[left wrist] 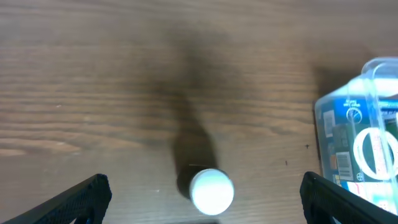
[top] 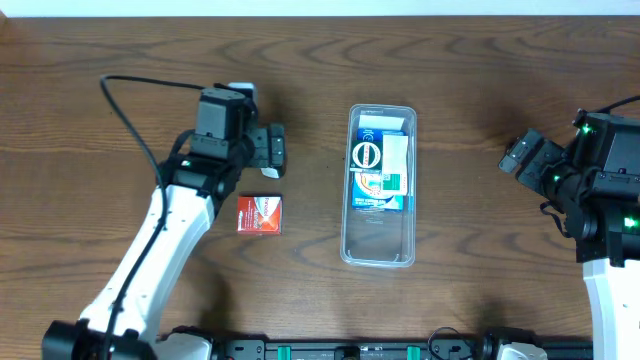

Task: Pack container
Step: 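Reach the left gripper to the dark bottle and grasp its cap, then carry the bottle into the container and release it with the left gripper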

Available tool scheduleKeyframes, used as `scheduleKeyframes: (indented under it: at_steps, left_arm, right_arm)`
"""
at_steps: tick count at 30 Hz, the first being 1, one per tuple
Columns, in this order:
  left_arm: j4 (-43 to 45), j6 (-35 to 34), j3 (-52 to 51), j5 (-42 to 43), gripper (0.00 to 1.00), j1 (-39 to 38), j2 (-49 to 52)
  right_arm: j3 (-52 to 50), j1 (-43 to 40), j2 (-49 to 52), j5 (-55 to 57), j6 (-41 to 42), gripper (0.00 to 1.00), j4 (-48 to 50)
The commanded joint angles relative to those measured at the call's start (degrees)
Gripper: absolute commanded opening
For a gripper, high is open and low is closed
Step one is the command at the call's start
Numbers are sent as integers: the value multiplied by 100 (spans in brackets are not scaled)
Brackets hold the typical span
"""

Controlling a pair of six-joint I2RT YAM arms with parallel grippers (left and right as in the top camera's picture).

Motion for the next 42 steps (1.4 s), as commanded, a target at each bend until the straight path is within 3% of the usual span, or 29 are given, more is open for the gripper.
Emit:
scheduleKeyframes:
  at_steps: [1, 8, 11, 17, 24, 30, 35, 42]
  left_arm:
    - [48, 13, 98, 55, 98, -61, 382]
    - [83, 11, 98, 37, 100, -61, 872]
    - [39, 9, 96, 39, 87, -61, 892]
    - [-26, -15, 96, 44, 47, -61, 894]
    - [-201, -33, 96, 61, 43, -61, 898]
    - [-162, -26, 96, 59, 31, -61, 898]
    - [-92, -11, 96, 59, 12, -61, 898]
    - [-251, -9, 188, 57, 7, -190, 597]
  right_arm:
    - [11, -33, -4, 61, 61, 99, -4]
    - [11, -33, -4, 61, 61, 99, -4]
    - [11, -33, -4, 61, 61, 99, -4]
    - [11, -33, -4, 61, 61, 99, -4]
    - [11, -33, -4, 61, 61, 99, -4]
    - [11, -33, -4, 63, 61, 99, -4]
    - [11, -33, -4, 61, 61, 99, -4]
    - [11, -33, -4, 61, 61, 99, -4]
